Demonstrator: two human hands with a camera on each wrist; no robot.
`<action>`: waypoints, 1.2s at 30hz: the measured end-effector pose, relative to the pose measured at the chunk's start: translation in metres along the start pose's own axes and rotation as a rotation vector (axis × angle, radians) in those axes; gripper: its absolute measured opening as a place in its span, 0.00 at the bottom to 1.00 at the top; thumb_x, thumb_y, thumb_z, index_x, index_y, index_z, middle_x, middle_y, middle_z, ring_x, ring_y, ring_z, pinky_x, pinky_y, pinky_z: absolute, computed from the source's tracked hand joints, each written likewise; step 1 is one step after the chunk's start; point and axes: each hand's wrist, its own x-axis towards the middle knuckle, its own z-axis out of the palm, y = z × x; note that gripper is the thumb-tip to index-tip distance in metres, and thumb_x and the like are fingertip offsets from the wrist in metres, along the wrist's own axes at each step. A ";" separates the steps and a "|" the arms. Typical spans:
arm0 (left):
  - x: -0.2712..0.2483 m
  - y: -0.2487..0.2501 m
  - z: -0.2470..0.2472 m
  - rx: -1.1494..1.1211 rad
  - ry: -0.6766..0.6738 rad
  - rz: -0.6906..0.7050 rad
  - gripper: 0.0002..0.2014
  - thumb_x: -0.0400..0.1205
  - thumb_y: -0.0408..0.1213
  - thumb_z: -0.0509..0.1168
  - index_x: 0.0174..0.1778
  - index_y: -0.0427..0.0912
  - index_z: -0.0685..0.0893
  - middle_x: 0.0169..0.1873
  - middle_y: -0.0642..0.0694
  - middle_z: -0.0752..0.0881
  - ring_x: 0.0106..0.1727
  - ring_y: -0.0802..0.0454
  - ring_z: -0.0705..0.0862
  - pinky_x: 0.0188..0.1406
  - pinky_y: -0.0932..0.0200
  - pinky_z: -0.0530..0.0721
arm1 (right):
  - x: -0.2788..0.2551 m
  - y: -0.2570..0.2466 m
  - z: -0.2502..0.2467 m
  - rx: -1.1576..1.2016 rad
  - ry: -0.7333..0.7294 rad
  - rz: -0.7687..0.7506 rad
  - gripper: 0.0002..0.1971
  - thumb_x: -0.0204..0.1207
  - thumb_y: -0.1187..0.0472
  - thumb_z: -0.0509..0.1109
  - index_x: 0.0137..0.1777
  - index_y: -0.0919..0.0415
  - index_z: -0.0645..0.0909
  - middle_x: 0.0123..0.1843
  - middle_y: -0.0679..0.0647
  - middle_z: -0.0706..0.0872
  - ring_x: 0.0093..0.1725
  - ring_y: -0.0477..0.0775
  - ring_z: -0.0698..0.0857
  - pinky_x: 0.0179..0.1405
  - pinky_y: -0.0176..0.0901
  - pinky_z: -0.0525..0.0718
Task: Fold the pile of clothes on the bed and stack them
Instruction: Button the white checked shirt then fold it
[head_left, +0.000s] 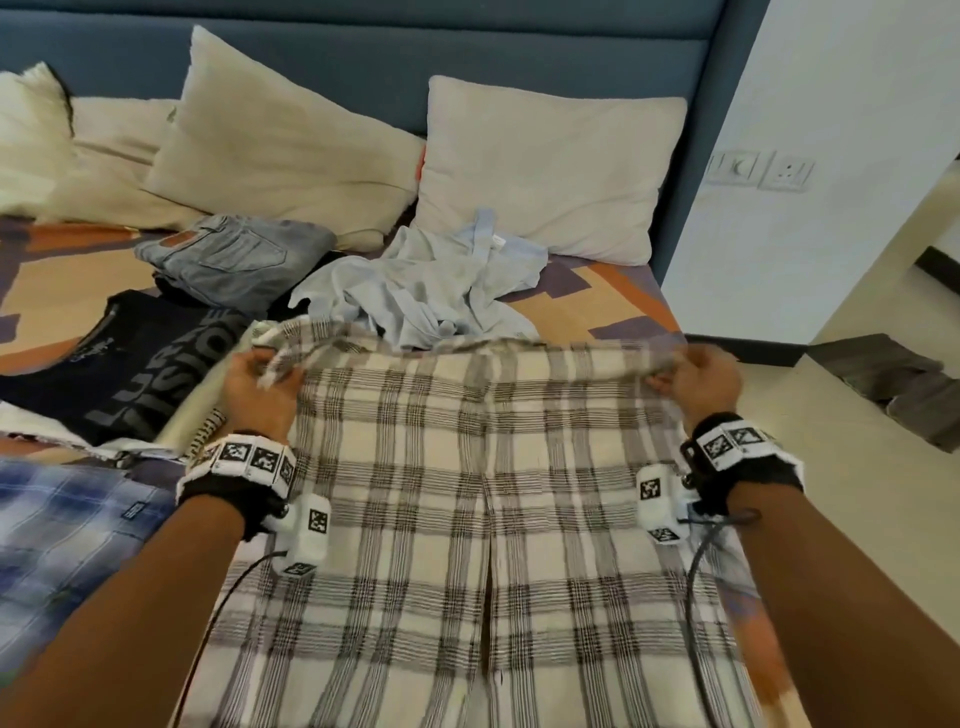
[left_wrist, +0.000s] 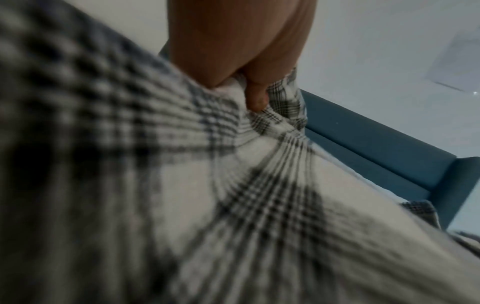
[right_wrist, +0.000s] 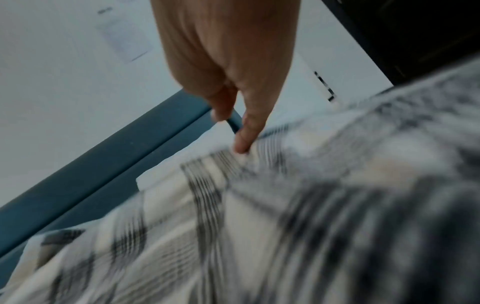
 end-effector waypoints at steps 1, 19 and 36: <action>0.002 0.003 -0.002 0.051 0.000 0.005 0.15 0.78 0.28 0.72 0.59 0.40 0.78 0.60 0.34 0.80 0.62 0.40 0.80 0.65 0.43 0.77 | -0.010 -0.009 0.002 -0.031 -0.031 -0.075 0.14 0.73 0.67 0.68 0.59 0.65 0.78 0.63 0.69 0.81 0.55 0.63 0.82 0.56 0.52 0.84; -0.274 -0.016 -0.019 0.517 -0.644 0.130 0.10 0.80 0.30 0.68 0.53 0.46 0.90 0.52 0.51 0.85 0.55 0.53 0.84 0.62 0.56 0.82 | -0.297 0.064 0.044 -0.838 -0.500 -0.194 0.24 0.73 0.44 0.77 0.62 0.56 0.75 0.60 0.53 0.79 0.60 0.54 0.77 0.59 0.46 0.79; -0.306 -0.006 -0.043 0.603 -0.641 -0.004 0.17 0.79 0.36 0.67 0.23 0.39 0.82 0.22 0.46 0.82 0.25 0.49 0.81 0.29 0.55 0.84 | -0.357 0.052 0.011 -0.870 -0.415 -0.259 0.07 0.83 0.59 0.65 0.48 0.60 0.83 0.51 0.57 0.86 0.51 0.56 0.85 0.43 0.46 0.81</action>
